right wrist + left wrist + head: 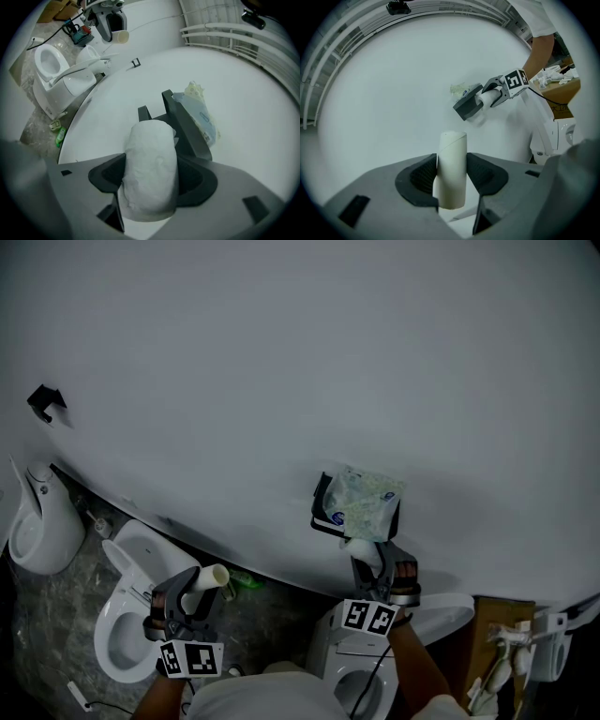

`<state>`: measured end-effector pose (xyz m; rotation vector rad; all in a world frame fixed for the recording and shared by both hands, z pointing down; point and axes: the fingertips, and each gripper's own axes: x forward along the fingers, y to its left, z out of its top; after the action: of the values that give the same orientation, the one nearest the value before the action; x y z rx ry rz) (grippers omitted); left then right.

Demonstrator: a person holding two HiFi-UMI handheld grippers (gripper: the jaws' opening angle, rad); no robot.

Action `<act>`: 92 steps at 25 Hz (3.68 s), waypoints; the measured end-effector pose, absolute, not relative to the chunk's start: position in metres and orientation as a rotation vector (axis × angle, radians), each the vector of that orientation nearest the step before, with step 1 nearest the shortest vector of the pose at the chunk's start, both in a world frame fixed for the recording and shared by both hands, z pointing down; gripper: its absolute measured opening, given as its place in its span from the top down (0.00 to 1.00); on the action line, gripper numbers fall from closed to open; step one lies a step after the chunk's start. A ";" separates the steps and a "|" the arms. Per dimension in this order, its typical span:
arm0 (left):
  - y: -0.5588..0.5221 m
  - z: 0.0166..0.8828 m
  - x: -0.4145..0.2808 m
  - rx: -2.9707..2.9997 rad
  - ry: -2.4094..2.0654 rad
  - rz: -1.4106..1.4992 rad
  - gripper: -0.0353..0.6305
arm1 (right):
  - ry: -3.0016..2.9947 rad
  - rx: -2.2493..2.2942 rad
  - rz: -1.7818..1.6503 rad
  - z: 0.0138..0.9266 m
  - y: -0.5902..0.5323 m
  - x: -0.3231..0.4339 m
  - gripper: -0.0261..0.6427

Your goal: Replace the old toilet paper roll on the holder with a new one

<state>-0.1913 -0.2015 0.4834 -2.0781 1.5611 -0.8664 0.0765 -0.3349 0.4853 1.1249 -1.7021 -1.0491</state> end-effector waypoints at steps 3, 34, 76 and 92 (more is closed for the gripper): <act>-0.200 0.487 -0.194 -2.083 1.562 -0.887 0.65 | -1.701 1.121 -1.080 0.486 -0.336 0.072 0.50; -0.198 0.482 -0.182 -2.079 1.561 -0.886 0.65 | -1.775 0.967 -1.223 0.489 -0.338 0.001 0.50; -0.154 0.472 -0.136 -2.194 1.373 -0.720 0.65 | -1.899 1.136 -0.773 0.477 -0.213 0.054 0.43; -0.145 0.461 -0.121 -2.205 1.295 -0.687 0.65 | -1.922 1.290 -0.673 0.470 -0.177 0.070 0.88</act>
<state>-0.1206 -0.1447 0.4607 -2.2055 1.2952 -0.6874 0.0699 -0.1766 0.4702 1.2896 -1.9216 -0.6733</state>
